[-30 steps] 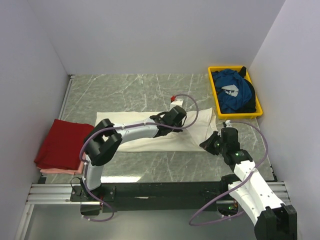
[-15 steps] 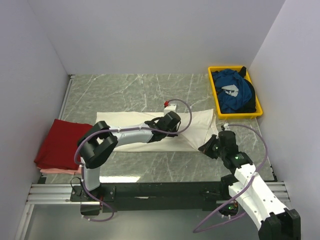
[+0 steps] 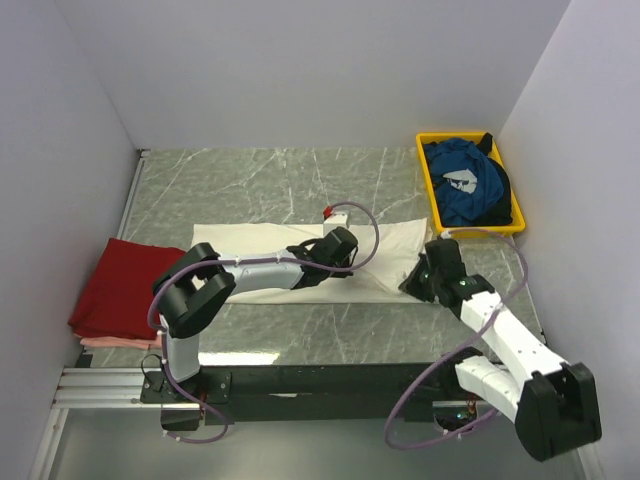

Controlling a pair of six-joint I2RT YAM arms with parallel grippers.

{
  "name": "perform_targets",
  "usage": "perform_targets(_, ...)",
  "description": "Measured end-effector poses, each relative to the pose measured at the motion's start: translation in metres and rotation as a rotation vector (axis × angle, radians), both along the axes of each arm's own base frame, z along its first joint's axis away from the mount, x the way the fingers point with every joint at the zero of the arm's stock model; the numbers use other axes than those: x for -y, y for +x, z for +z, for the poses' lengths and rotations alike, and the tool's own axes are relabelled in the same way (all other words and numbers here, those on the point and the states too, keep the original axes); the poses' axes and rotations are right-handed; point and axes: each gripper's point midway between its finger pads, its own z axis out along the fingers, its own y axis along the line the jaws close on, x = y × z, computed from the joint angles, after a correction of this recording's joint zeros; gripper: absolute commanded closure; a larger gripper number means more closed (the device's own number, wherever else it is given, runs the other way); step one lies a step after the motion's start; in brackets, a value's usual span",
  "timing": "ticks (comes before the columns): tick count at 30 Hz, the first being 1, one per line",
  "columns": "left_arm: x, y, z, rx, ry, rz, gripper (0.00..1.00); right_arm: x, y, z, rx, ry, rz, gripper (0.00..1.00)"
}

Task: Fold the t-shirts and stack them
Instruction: Fold the tshirt

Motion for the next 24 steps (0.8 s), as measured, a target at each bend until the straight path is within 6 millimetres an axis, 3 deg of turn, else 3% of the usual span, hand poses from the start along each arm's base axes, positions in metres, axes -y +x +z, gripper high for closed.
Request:
perform_targets(5, 0.0, 0.001, 0.001, -0.002, -0.009, 0.015, 0.98, -0.003, 0.034, 0.022, 0.03, -0.035, 0.003, 1.0)
perform_targets(16, -0.011, 0.018, 0.008, 0.005, -0.032, 0.157, 0.96, -0.002, 0.091, 0.032, 0.018, -0.14, -0.001, 1.0)
perform_targets(24, -0.025, 0.057, 0.022, 0.023, -0.073, 0.262, 0.9, -0.004, 0.114, 0.024, -0.009, -0.172, 0.0, 1.0)
